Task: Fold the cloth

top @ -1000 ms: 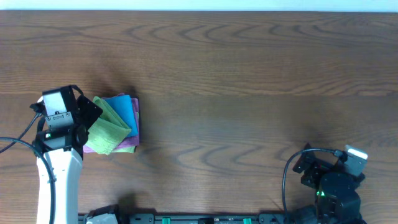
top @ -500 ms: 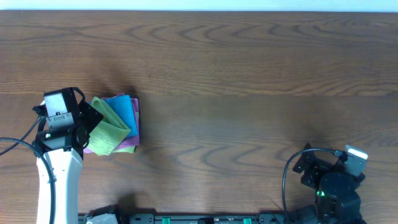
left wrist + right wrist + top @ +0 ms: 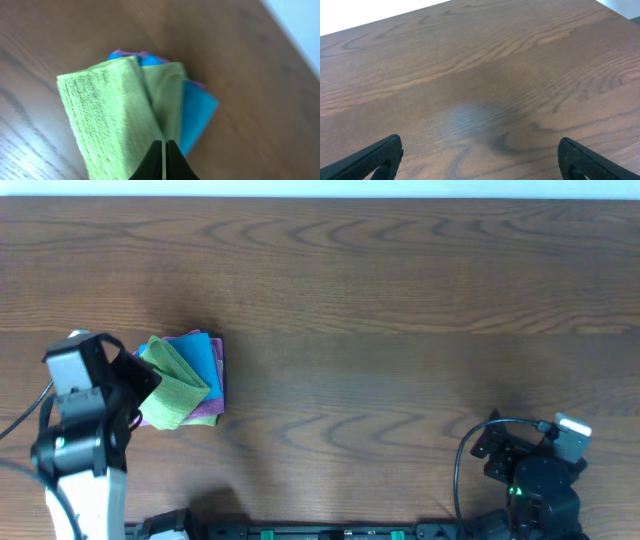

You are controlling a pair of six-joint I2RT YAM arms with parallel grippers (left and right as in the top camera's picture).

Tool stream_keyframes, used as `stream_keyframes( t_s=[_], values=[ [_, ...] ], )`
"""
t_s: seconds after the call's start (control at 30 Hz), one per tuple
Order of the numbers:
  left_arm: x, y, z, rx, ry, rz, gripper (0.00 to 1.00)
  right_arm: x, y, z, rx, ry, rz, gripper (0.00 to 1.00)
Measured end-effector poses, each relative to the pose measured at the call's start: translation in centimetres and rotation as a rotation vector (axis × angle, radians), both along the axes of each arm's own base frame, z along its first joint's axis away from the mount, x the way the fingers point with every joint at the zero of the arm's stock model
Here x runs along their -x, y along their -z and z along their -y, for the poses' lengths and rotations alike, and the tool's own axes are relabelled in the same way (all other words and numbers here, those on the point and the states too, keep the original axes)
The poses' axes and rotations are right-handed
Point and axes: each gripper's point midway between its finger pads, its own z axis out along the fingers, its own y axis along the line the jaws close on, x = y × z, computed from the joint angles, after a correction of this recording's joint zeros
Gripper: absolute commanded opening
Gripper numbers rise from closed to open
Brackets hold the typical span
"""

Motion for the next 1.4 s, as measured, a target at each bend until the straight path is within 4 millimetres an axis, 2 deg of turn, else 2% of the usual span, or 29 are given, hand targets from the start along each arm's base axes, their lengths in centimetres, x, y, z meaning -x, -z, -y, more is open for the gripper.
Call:
stream_keyframes(
  t_s=[0.03, 0.1, 0.27, 0.43, 0.7, 0.8, 0.93, 1.17, 1.33, 1.4],
  values=[
    [0.2, -0.8, 0.3, 0.006, 0.012, 0.025, 0.15, 0.0, 0.0, 0.0, 0.000, 0.000, 0.000, 0.99],
    [0.7, -2.2, 1.1, 0.020, 0.037, 0.074, 0.34, 0.0, 0.0, 0.0, 0.000, 0.000, 0.000, 0.99],
    [2.6, -5.1, 3.0, 0.046, 0.100, 0.189, 0.97, 0.0, 0.0, 0.0, 0.000, 0.000, 0.000, 0.99],
    [5.0, -6.8, 5.6, 0.056, 0.191, 0.271, 0.96, 0.0, 0.0, 0.0, 0.000, 0.000, 0.000, 0.99],
    [7.7, -7.8, 9.0, 0.070, 0.352, 0.321, 0.95, 0.0, 0.0, 0.0, 0.000, 0.000, 0.000, 0.99],
    [8.9, -6.6, 9.4, 0.085, 0.373, 0.253, 0.95, 0.0, 0.0, 0.0, 0.000, 0.000, 0.000, 0.99],
    [11.4, -3.7, 9.4, 0.112, 0.366, 0.098, 0.95, 0.0, 0.0, 0.0, 0.000, 0.000, 0.000, 0.99],
    [10.2, -5.0, 9.3, 0.058, 0.402, 0.173, 0.95, 0.0, 0.0, 0.0, 0.000, 0.000, 0.000, 0.99],
    [8.4, -7.0, 8.7, -0.128, 0.498, 0.278, 0.95, 0.0, 0.0, 0.0, 0.000, 0.000, 0.000, 0.99],
    [8.0, -7.1, 8.4, -0.195, 0.529, 0.293, 0.95, 0.0, 0.0, 0.0, 0.000, 0.000, 0.000, 0.99]
  ],
)
